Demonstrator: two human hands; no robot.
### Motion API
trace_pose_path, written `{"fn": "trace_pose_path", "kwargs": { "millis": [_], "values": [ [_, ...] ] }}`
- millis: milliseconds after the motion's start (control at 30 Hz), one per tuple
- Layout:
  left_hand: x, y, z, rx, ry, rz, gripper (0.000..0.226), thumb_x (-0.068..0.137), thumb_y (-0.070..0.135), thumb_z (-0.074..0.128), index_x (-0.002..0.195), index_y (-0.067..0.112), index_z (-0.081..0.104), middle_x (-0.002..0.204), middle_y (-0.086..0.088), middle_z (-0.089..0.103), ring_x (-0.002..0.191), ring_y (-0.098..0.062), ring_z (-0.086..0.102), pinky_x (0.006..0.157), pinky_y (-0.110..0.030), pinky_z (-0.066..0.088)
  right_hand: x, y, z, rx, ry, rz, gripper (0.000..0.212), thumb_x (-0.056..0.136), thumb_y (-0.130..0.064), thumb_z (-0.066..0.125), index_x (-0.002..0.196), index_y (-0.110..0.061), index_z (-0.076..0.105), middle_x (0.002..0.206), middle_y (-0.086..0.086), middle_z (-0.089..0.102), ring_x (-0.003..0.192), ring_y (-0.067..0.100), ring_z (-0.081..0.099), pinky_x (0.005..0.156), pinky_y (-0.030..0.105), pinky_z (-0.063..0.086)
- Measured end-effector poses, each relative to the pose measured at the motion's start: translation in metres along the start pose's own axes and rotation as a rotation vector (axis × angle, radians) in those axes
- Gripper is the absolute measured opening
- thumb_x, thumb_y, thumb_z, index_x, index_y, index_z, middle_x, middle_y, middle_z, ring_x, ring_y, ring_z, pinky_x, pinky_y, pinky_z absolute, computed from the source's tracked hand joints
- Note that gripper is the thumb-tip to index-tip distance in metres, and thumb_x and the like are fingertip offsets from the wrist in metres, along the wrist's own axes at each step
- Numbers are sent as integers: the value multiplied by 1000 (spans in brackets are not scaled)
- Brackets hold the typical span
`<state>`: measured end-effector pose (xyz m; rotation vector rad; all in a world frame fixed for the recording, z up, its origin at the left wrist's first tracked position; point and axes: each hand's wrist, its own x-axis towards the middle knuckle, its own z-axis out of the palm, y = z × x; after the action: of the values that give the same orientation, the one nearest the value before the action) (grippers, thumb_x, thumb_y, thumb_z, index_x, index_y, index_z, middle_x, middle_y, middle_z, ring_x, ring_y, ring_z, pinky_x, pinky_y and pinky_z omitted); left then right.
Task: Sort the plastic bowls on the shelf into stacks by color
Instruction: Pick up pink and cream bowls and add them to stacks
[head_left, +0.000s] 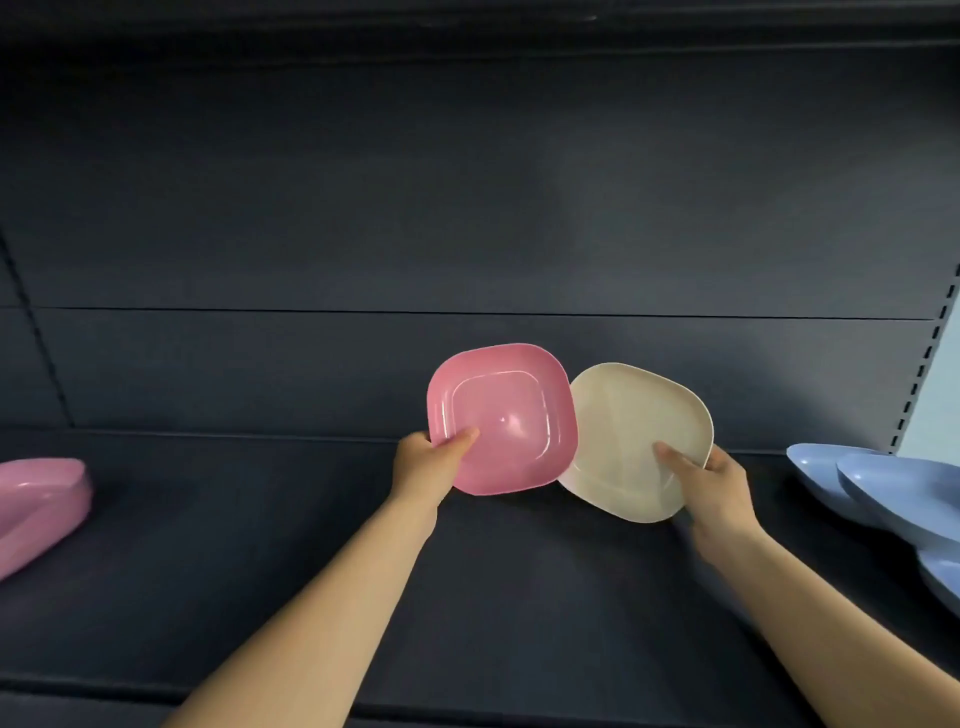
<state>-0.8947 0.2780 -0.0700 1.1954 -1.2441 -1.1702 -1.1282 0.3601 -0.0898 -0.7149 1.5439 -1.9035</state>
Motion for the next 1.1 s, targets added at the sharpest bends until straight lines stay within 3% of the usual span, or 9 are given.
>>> {"fn": "trace_pose_path", "kwargs": {
  "millis": [67, 233, 367, 500, 633, 767, 933, 1100],
  "values": [
    [0, 11, -32, -33, 56, 19, 19, 86, 27, 66, 73, 14, 59, 80, 0, 62, 75, -14, 57, 64, -22, 43, -15, -2, 26, 71, -21, 21, 20, 87, -12, 65, 106, -14, 61, 96, 2, 64, 90, 24, 59, 70, 34, 48],
    [-2, 34, -140, -2, 192, 123, 17, 85, 19, 68, 70, 12, 61, 76, -2, 63, 72, -16, 58, 62, -25, 44, -61, 4, 110, 187, -131, 99, 27, 85, -12, 67, 111, -14, 59, 105, 3, 64, 101, 26, 59, 91, 40, 48],
    [3, 38, -245, 37, 328, 134, 16, 82, 14, 69, 68, 13, 61, 74, -3, 62, 71, -20, 57, 61, -28, 44, -108, 12, 186, 220, -245, 160, 28, 83, -10, 69, 109, -11, 59, 103, 3, 65, 93, 24, 61, 79, 39, 50],
    [17, 30, -346, 68, 397, 67, 8, 81, 11, 71, 80, 8, 63, 87, -10, 64, 81, -26, 57, 72, -32, 44, -155, 31, 259, 248, -281, 256, 19, 82, -10, 71, 98, -12, 59, 101, 3, 64, 91, 21, 61, 82, 36, 50],
    [35, 18, -421, 133, 379, 19, 18, 80, 7, 71, 96, 3, 64, 91, -11, 62, 84, -27, 56, 73, -34, 43, -193, 45, 325, 288, -250, 298, 21, 83, -8, 70, 100, -10, 57, 96, 2, 63, 86, 19, 60, 82, 34, 50],
    [55, -2, -461, 182, 301, -69, 14, 79, 5, 71, 90, 4, 62, 89, -11, 62, 83, -28, 56, 71, -33, 42, -223, 60, 374, 303, -211, 295, 25, 83, -8, 70, 104, -10, 56, 93, 1, 61, 89, 22, 59, 89, 37, 51],
    [73, -19, -482, 300, 190, -119, 16, 80, 14, 72, 72, 14, 57, 84, -7, 62, 85, -29, 58, 75, -35, 46, -237, 72, 383, 313, -182, 221, 28, 83, -8, 69, 109, -6, 59, 105, 8, 66, 97, 28, 62, 85, 40, 50],
    [79, -26, -488, 310, 84, -146, 23, 81, 16, 70, 98, 10, 56, 99, -7, 61, 91, -25, 56, 75, -33, 43, -234, 73, 379, 362, -164, 202, 34, 85, -7, 66, 117, -4, 56, 115, 11, 65, 102, 26, 62, 84, 36, 51]
  ]
}}
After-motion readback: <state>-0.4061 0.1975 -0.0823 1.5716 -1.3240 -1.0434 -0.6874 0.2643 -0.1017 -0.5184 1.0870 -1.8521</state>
